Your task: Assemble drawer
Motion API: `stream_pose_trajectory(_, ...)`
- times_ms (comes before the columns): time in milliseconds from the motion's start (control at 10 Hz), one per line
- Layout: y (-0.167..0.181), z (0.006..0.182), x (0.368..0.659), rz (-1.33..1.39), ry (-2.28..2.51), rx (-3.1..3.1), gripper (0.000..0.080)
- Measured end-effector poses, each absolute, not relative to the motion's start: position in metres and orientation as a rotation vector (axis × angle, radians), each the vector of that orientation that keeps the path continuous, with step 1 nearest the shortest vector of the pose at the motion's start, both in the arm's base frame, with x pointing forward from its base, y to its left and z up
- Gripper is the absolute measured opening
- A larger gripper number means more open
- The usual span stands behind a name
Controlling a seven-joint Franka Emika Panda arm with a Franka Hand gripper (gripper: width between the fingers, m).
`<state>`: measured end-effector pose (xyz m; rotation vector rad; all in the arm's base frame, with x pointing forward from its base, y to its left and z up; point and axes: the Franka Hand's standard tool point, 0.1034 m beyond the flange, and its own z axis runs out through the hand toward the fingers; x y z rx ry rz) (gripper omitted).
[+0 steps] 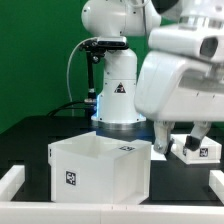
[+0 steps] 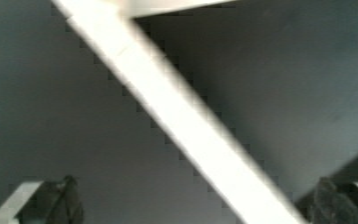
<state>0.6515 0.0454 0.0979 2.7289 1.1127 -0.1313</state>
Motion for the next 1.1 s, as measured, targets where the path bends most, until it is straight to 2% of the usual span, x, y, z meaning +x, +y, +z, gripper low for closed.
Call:
stream_pose_trajectory(400, 0.046, 0.096, 0.65, -0.146, 1.166, 2.694, 0.065)
stream_pose_trajectory(600, 0.048, 0.087, 0.634, -0.205, 1.316, 2.619, 0.065)
stream_pose_trajectory(800, 0.044, 0.083, 0.613, -0.388, 1.309, 2.6, 0.065)
stream_pose_trajectory(1100, 0.057, 0.078, 0.611, -0.601, 1.279, 2.544, 0.065)
